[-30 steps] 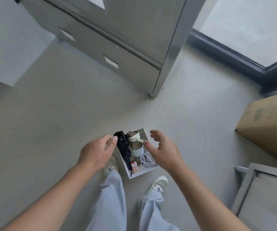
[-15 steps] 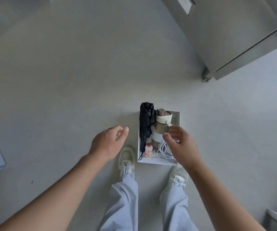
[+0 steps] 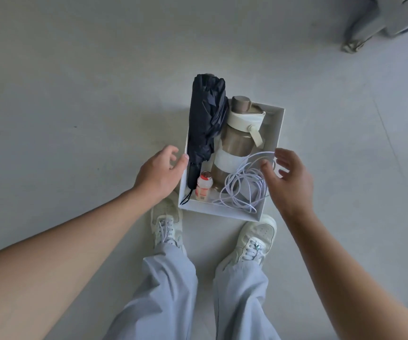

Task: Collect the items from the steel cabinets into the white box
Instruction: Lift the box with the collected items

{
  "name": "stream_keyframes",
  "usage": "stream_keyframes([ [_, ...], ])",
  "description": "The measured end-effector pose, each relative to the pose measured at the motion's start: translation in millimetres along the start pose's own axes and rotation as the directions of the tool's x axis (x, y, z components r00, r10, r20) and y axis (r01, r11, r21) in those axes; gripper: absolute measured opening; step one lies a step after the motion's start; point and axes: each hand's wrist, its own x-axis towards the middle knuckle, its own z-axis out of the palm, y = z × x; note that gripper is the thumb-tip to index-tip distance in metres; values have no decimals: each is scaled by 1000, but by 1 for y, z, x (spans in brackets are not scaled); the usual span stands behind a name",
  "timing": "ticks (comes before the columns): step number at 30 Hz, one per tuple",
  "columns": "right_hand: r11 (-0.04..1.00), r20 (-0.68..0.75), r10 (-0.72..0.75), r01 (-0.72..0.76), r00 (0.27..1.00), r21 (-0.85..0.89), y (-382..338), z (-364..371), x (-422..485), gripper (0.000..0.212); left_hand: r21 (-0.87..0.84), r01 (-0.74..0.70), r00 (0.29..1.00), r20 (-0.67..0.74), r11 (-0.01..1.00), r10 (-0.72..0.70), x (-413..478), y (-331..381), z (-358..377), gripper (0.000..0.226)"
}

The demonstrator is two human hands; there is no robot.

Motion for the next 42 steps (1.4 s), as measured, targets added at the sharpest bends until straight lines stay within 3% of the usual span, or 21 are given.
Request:
stream_keyframes([
  [5, 999, -129, -35, 37, 991, 19, 23, 6, -2, 47, -86, 47, 999, 21, 995, -45, 7, -2, 25, 37],
  [9, 997, -74, 10, -15, 997, -69, 36, 11, 8, 60, -171, 78, 997, -4, 982, -80, 13, -1, 29, 29],
  [12, 997, -10, 70, -70, 998, -43, 40, 21, 18, 63, -210, 79, 996, -24, 974, -86, 17, -2, 30, 21],
  [20, 968, -61, 220, -210, 974, 137, 55, 44, 24, 21, -270, 12, 992, -114, 963, -44, 20, -13, 37, 18],
  [26, 957, -93, 211, -186, 973, 224, 64, 52, 19, 15, -263, -41, 989, -149, 964, 1, 21, -24, 47, 27],
  [32, 956, -99, 208, -181, 973, 231, 64, 49, 12, 22, -282, -47, 986, -169, 958, -2, 21, -22, 49, 23],
  [38, 962, -83, 147, -123, 986, 245, 58, 37, 8, 54, -270, -35, 985, -169, 962, -11, 27, -15, 42, 17],
  [42, 965, -117, 115, -83, 986, 248, 39, 31, 33, 58, -292, -52, 982, -188, 955, -4, 42, 0, 31, 22],
])
